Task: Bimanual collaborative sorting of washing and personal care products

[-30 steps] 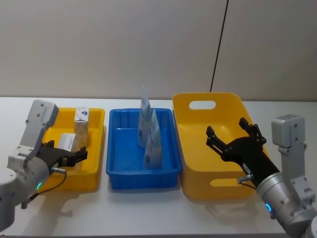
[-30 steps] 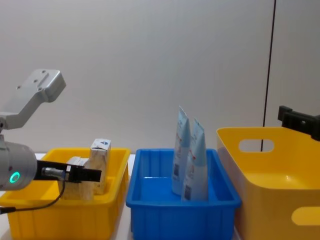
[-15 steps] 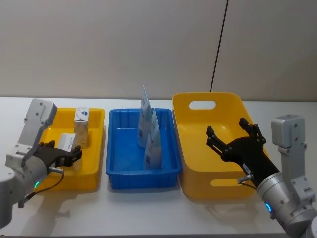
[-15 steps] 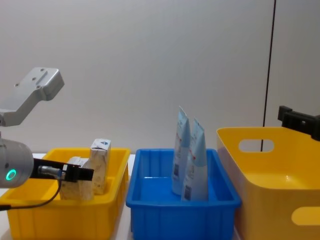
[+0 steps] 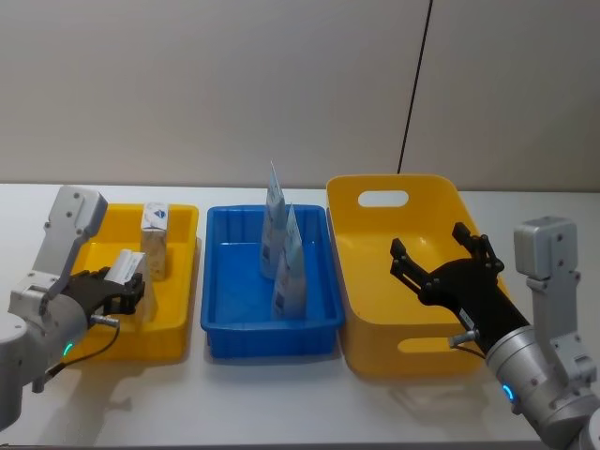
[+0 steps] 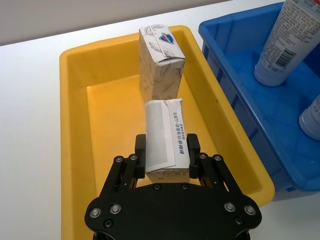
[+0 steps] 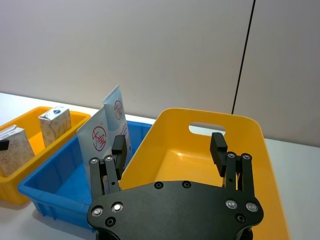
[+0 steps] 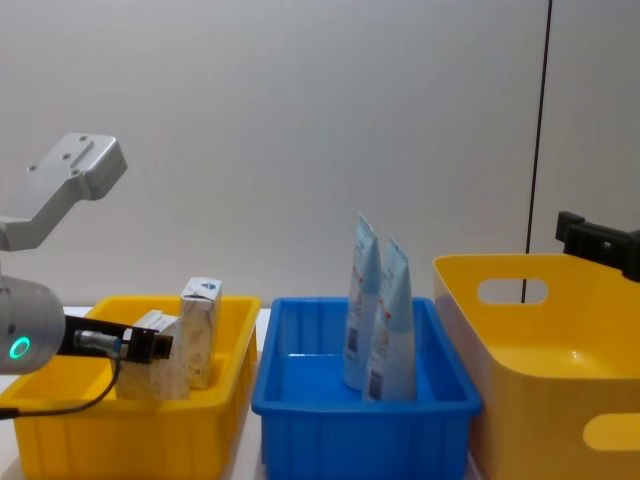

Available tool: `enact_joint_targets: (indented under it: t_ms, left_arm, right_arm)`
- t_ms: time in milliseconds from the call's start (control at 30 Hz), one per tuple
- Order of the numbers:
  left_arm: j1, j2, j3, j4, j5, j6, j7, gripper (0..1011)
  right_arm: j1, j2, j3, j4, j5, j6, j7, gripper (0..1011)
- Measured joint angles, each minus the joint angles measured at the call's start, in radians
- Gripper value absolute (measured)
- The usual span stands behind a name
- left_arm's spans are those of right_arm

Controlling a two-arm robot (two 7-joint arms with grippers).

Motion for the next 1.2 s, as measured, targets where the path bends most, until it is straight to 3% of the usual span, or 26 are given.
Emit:
enact_joint_targets:
  t_ms: [633, 1200]
  left_arm:
    - [-0.003, 0.007, 0.002, -0.004, 0.005, -0.002, -0.009, 436]
    - [-0.072, 0.094, 0.044, -0.055, 0.053, -0.089, -0.139, 436]
  right_arm:
    - [0.0, 0.0, 0.0, 0.0, 0.0, 0.0, 0.0, 1002]
    - [0.0, 0.0, 0.0, 0.0, 0.0, 0.0, 0.0, 1002]
